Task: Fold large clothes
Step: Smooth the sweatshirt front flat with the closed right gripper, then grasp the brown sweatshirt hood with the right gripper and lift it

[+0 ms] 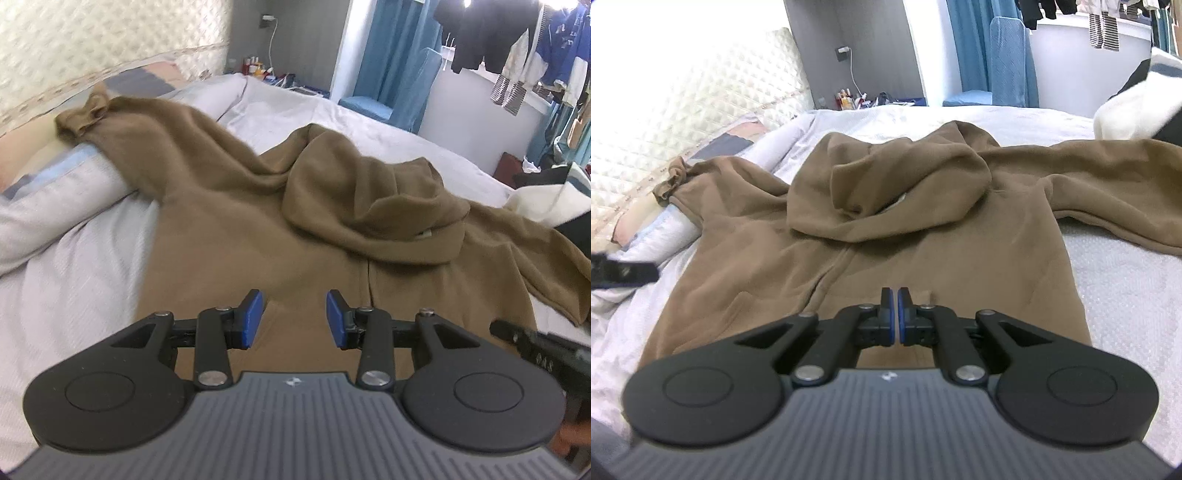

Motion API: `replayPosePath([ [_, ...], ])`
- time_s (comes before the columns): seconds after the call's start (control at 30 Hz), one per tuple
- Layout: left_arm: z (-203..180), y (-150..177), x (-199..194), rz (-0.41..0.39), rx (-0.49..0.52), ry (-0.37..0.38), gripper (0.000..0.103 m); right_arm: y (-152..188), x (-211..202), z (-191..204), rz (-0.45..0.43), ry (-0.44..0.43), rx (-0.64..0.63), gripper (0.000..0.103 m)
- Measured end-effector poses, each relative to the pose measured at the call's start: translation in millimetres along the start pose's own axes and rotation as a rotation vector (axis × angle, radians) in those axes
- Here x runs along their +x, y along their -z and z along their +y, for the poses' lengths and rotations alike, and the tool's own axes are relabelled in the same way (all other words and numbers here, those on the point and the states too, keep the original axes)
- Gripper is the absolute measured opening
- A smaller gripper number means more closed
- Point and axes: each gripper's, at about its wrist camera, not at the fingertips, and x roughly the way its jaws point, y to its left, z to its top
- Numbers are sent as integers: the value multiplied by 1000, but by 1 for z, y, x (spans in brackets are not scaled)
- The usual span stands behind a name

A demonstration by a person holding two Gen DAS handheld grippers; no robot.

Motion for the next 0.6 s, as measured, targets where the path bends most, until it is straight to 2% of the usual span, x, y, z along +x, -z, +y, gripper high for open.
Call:
replayPosePath([
  [0.1, -7, -8, 27, -2, 10, 26, 44, -2, 5, -4, -3, -11, 27, 7],
  [0.2, -16, -5, 57, -32, 56, -9, 44, -7, 11, -3, -14, -13, 19, 7],
  [0.3, -8, 4, 81, -30, 37, 13, 44, -14, 26, -1, -35, -22, 23, 7],
  [0.33, -5, 7, 88, -26, 23, 21, 44, -16, 34, 0, -36, -25, 33, 14],
  [0.37, -1, 10, 94, -21, 18, 22, 44, -19, 44, 1, -33, -28, 45, 39],
  [0.4, 3, 12, 100, -16, 17, 18, 44, -20, 53, 2, -32, -35, 59, 56],
  [0.43, 8, 13, 103, -18, 14, 16, 44, -22, 61, 3, -41, -45, 75, 79],
  [0.47, 13, 15, 106, -26, 3, 17, 44, -24, 69, 4, -56, -50, 86, 83],
  [0.6, 34, 20, 121, -14, -77, 36, 47, -33, 111, 13, -72, -4, 39, 81],
])
